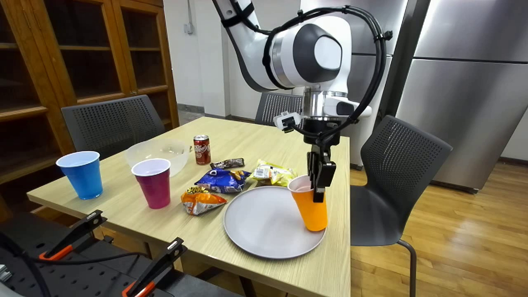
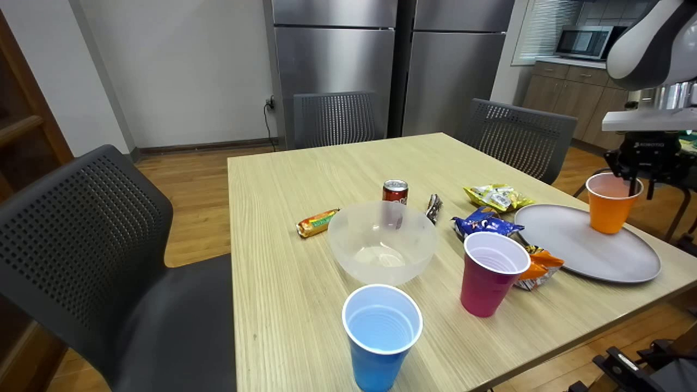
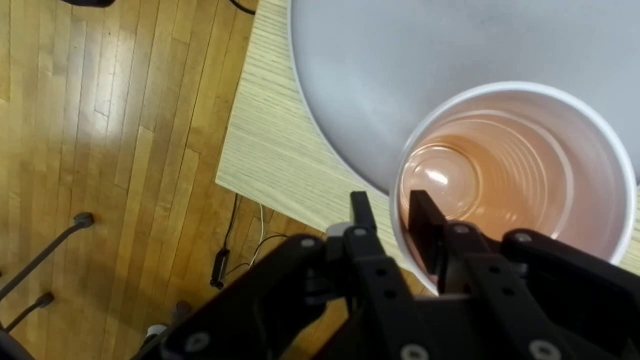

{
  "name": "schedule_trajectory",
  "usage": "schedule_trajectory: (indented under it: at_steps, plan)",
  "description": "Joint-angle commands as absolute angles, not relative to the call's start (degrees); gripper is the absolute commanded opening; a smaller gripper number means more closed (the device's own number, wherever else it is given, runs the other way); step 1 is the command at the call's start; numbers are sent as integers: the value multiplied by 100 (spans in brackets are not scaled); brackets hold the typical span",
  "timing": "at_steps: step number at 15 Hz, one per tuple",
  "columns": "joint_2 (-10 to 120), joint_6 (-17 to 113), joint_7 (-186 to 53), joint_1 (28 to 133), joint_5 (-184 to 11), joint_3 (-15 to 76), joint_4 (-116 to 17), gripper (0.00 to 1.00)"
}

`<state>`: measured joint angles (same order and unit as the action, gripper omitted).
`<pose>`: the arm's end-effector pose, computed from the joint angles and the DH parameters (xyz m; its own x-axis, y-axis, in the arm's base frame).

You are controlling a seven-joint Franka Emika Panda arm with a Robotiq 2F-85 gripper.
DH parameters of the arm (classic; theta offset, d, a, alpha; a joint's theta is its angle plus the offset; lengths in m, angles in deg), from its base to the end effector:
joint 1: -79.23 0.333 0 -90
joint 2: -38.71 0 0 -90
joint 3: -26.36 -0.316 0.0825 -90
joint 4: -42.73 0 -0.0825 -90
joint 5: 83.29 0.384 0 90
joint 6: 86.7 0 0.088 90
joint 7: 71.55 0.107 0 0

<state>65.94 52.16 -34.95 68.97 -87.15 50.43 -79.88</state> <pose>0.4553 -0.3168 0.1864 0.4029 -0.9153 0.0015 -0.8802 -0.3870 0.2748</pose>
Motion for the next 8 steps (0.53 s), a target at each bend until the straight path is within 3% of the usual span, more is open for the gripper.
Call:
schedule_trajectory:
  at_steps: [1,8]
  plan:
    - [6564,4999,-3475,6942,-8751,5019,-7993,0]
    - [6367,4677,-3863,6842,-8545,4772,-8061,1]
